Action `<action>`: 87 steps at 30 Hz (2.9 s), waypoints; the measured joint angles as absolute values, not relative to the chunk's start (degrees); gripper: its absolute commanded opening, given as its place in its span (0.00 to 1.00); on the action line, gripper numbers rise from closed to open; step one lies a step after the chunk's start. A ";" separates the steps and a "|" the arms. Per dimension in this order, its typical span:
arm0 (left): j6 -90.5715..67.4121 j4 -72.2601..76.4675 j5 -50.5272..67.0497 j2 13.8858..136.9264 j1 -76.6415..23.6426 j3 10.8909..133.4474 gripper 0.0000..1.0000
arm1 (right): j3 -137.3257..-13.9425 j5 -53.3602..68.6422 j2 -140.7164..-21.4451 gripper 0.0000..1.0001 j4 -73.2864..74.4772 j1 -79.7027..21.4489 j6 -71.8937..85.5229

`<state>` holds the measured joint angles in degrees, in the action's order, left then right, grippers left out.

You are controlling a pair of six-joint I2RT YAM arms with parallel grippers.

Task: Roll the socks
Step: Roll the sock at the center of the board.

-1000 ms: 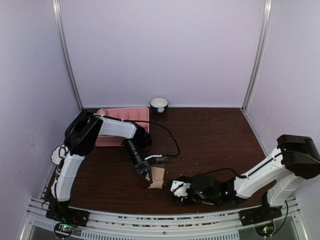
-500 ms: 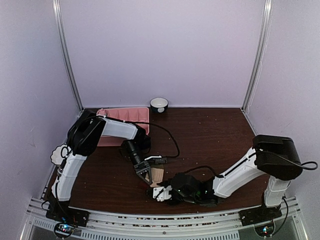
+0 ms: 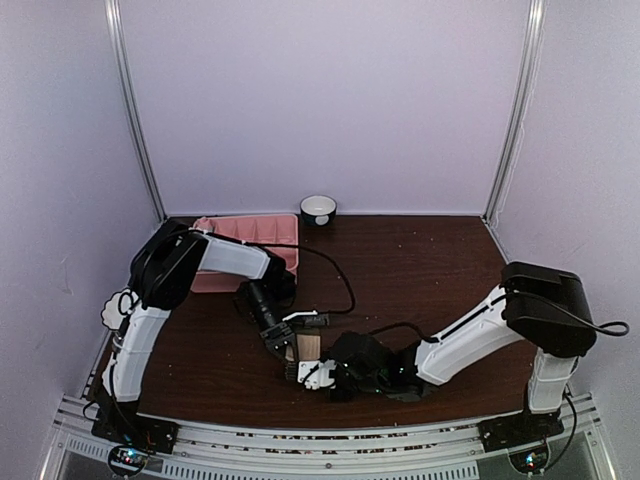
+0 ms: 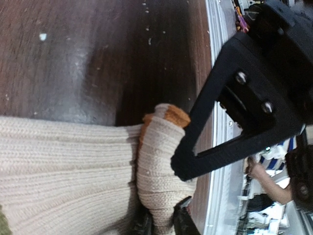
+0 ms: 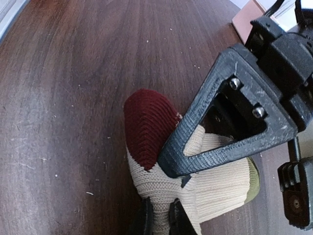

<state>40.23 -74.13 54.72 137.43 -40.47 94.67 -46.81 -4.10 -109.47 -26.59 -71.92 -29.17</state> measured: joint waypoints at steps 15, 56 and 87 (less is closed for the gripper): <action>38.20 -47.62 42.22 108.97 -38.20 72.95 0.98 | -49.78 19.92 -109.78 0.00 -22.20 -63.77 -8.16; 35.27 -37.36 33.15 113.56 -41.19 74.50 0.59 | -44.36 41.54 -114.74 0.00 -37.19 -54.70 26.72; 35.64 -41.41 30.22 127.35 -47.07 93.32 0.56 | -49.15 11.42 -108.31 0.00 -18.59 -63.92 25.43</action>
<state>35.64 -41.41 30.22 127.35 -47.07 93.32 -49.15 11.42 -108.31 -18.59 -63.92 25.43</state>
